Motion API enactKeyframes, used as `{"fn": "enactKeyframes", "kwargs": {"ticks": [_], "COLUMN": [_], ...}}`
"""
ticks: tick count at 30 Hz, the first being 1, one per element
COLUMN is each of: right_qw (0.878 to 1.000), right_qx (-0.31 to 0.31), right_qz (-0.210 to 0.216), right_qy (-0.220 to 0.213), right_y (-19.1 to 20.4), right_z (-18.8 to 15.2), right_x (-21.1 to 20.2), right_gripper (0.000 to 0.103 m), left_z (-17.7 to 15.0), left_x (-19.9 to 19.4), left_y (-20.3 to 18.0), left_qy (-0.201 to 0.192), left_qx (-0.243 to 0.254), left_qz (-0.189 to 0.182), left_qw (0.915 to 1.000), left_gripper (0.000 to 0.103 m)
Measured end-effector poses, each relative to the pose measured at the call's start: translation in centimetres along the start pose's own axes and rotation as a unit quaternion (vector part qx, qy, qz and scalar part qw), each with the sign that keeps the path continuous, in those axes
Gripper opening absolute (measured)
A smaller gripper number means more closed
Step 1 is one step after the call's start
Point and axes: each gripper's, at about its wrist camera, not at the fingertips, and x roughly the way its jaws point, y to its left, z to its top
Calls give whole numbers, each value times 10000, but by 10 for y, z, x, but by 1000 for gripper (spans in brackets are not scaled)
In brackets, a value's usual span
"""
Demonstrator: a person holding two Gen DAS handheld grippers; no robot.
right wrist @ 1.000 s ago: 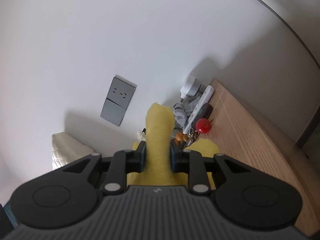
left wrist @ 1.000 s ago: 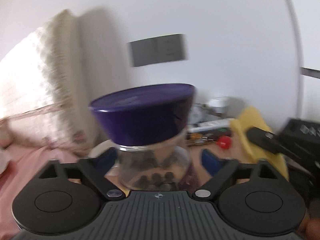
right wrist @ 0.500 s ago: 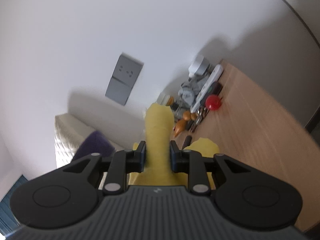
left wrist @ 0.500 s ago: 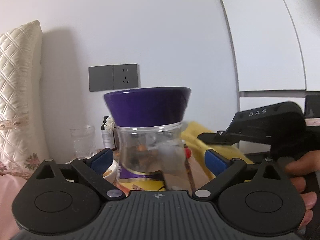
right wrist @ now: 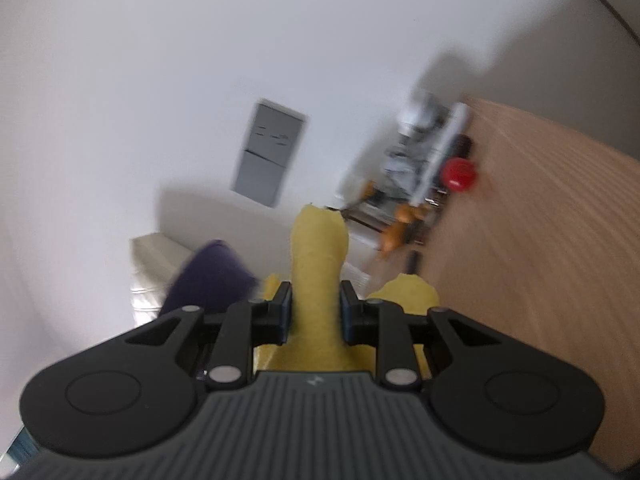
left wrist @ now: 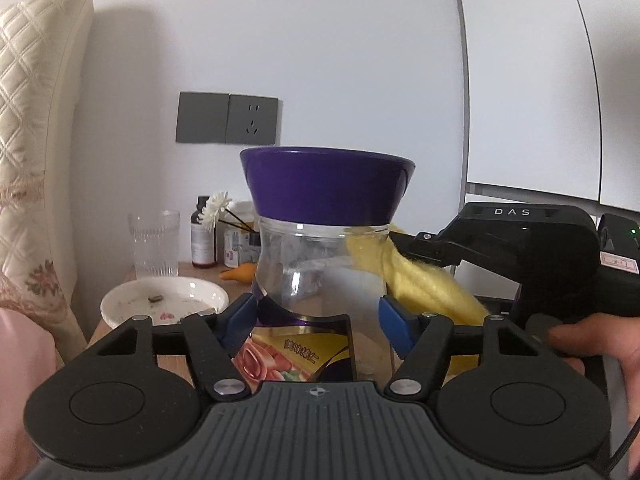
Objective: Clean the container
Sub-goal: 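Wipe the jar's side below the purple lid with the right gripper's cloth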
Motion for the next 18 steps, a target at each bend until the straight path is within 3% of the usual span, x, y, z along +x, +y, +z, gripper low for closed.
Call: {"fn": "enactKeyframes", "kwargs": {"ticks": [7, 11, 13, 18], "right_qw": [9980, 9990, 9992, 9980], "right_qx": [354, 407, 311, 428], "right_qz": [-531, 103, 169, -460], "right_qy": [-33, -133, -176, -86], "right_y": [-16, -10, -6, -18], "right_z": [-6, -5, -5, -7], "right_x": [3, 2, 3, 7], "right_gripper": [26, 26, 26, 26], "left_z": [0, -2, -3, -2], "left_x": [1, 0, -1, -1], "left_y": [-5, -5, -6, -6], "left_qy": [109, 112, 111, 128], "left_qx": [-125, -108, -56, -72], "left_qz": [8, 19, 34, 54], "left_qw": [9999, 9999, 9999, 9999], "left_gripper": [71, 71, 71, 71]}}
